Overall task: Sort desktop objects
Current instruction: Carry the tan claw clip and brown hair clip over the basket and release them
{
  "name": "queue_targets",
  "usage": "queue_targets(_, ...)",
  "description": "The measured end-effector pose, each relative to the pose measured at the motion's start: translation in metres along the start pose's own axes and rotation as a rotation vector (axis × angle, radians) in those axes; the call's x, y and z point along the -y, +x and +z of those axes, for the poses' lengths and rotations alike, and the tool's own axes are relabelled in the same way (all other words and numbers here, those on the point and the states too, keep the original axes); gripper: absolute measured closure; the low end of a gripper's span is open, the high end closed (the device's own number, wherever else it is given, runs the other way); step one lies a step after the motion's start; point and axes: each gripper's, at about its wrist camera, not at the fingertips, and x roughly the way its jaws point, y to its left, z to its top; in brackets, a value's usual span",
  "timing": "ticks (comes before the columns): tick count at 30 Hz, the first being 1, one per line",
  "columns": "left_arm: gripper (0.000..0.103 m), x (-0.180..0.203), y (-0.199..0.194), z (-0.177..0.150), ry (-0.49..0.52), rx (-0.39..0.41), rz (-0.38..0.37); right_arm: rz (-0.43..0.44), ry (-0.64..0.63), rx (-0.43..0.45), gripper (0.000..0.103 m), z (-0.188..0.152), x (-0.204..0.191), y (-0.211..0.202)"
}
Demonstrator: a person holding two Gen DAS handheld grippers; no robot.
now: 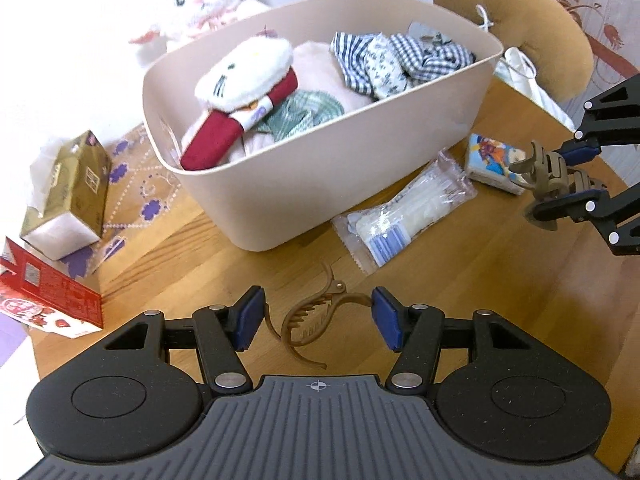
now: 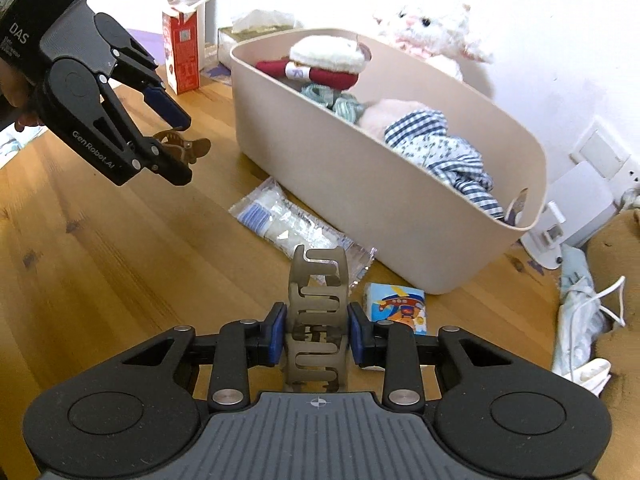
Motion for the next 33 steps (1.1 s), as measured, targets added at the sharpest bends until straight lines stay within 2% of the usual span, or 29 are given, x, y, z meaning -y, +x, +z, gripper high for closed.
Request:
queue_targets(1, 0.043, 0.000, -0.004, -0.001, 0.003, 0.006, 0.003, -0.004, 0.003, 0.007, 0.073, -0.006, 0.001, -0.014)
queue_targets(6, 0.043, 0.002, -0.020, -0.002, 0.007, 0.022, 0.006, -0.028, 0.001, 0.032, 0.073, -0.009, -0.002, -0.035)
queue_targets(17, 0.043, 0.001, -0.048, 0.007, 0.018, 0.086, 0.020, -0.087, 0.001, 0.085, 0.073, -0.009, 0.000, -0.064)
queue_targets(33, 0.043, -0.014, -0.073, 0.042, 0.037, 0.176, 0.056, -0.168, 0.008, 0.189, 0.073, 0.025, 0.029, -0.095)
